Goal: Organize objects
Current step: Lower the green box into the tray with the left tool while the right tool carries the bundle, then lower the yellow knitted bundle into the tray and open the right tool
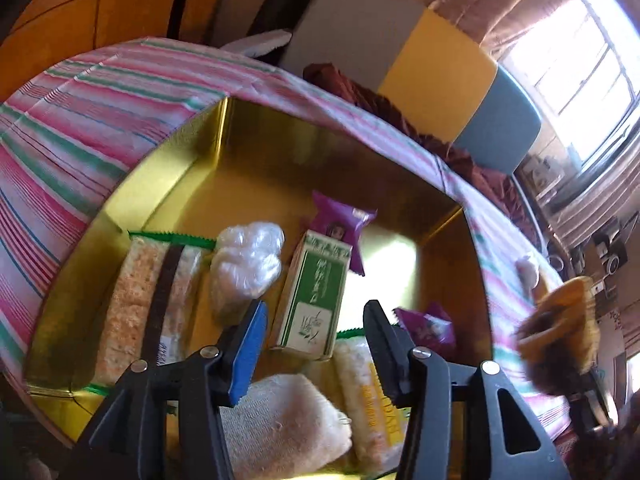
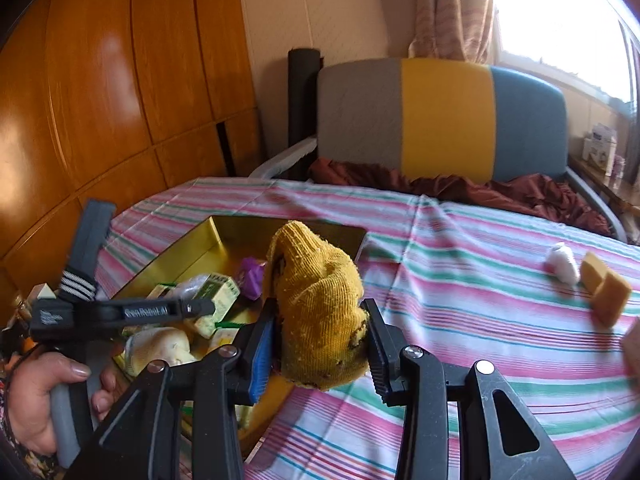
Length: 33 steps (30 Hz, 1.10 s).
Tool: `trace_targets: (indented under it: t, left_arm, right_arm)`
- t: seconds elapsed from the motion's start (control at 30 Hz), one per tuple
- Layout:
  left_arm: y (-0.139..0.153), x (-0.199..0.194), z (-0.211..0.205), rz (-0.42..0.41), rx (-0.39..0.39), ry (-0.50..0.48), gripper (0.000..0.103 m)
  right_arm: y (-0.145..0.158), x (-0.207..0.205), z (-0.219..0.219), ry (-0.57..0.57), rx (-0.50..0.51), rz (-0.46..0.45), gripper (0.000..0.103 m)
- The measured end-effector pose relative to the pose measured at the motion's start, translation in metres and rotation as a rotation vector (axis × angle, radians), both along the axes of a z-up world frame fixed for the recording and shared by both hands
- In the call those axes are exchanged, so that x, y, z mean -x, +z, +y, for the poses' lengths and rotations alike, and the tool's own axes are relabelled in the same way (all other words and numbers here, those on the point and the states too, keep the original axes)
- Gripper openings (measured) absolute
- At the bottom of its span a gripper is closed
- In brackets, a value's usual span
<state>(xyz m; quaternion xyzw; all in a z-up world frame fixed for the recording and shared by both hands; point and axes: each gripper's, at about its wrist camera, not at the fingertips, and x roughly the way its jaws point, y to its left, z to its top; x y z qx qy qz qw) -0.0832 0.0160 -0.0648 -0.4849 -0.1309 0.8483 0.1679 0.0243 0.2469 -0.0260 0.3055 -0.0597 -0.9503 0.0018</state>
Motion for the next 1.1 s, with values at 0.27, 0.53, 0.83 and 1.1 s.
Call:
trace_targets:
  t: [0.27,0.53,0.83,1.1]
  left_arm:
    - [0.041,-0.006,-0.034,0.099,-0.08,0.151,0.053]
    - [0.052,-0.002,-0.039,0.139,-0.051,0.173,0.055]
    - [0.053,-0.003,-0.037,0.141,-0.052,0.17,0.055]
    - [0.053,-0.003,-0.037,0.144,-0.054,0.176,0.055]
  right_arm:
    - [-0.014,0.035,-0.02,0.057,0.028,-0.088,0.041]
    - [-0.021,0.083,-0.027,0.053,0.036,-0.16,0.042]
    - [-0.032,0.109,-0.027,0.009,0.021,-0.215,0.043]
    - [-0.035,0.118,-0.032,0.002,-0.008,-0.228,0.046]
